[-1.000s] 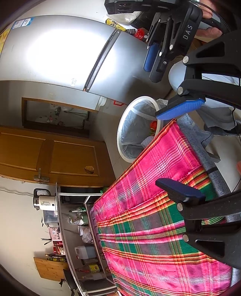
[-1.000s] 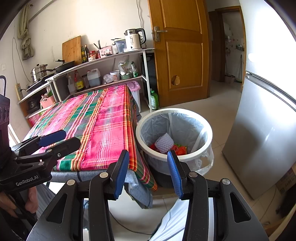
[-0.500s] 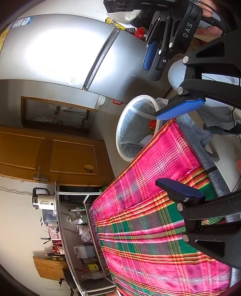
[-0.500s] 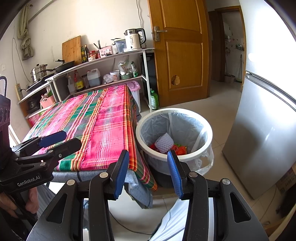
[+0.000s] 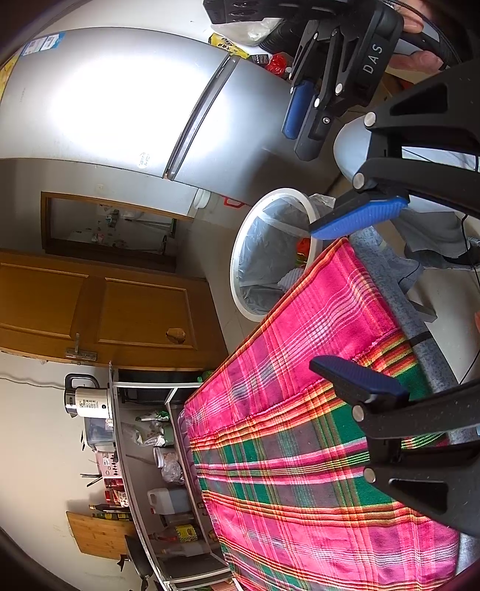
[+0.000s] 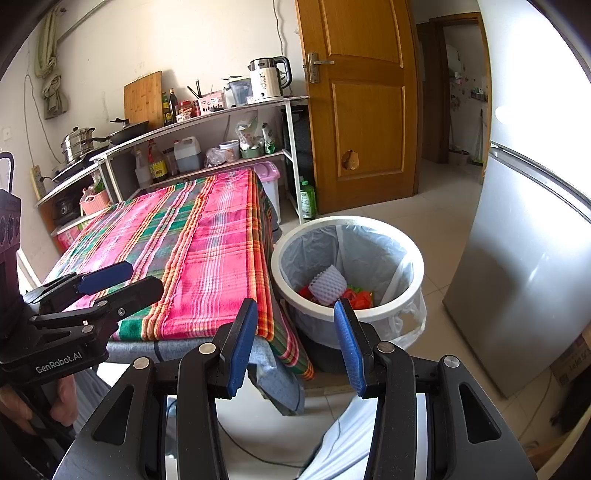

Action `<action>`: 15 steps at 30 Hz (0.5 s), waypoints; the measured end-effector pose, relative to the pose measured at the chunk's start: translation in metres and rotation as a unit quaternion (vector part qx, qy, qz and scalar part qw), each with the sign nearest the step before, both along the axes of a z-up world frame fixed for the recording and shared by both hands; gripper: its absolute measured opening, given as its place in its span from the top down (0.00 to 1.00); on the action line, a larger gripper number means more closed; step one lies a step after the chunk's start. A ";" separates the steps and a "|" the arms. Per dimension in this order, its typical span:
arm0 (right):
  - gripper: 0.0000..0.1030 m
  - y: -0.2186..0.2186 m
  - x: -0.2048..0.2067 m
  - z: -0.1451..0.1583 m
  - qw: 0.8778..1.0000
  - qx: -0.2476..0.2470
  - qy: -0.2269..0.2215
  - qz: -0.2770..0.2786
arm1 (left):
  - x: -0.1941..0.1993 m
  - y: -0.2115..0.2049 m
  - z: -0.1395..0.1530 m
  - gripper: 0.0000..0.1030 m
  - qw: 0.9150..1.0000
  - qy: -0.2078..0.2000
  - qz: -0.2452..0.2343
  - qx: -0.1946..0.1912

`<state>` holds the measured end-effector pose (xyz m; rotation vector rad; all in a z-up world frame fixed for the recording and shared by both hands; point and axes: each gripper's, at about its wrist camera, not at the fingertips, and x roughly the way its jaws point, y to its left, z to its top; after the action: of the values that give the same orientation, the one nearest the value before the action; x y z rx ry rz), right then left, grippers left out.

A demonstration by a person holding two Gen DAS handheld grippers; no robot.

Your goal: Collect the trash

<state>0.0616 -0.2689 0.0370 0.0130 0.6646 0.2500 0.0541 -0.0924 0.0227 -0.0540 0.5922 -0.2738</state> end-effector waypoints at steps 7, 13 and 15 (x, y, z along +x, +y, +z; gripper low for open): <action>0.57 0.000 0.000 -0.001 1.000 0.000 0.000 0.001 | -0.001 0.000 -0.001 0.35 1.000 0.001 -0.001 0.000; 0.57 0.000 0.000 0.000 1.000 0.000 0.000 0.000 | -0.001 -0.001 -0.001 0.35 1.000 0.000 -0.001 0.001; 0.57 0.000 0.000 0.000 1.000 0.000 0.001 0.000 | -0.001 -0.001 -0.001 0.35 1.000 0.000 -0.001 0.002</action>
<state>0.0616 -0.2687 0.0367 0.0128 0.6659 0.2504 0.0530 -0.0934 0.0213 -0.0494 0.5932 -0.2753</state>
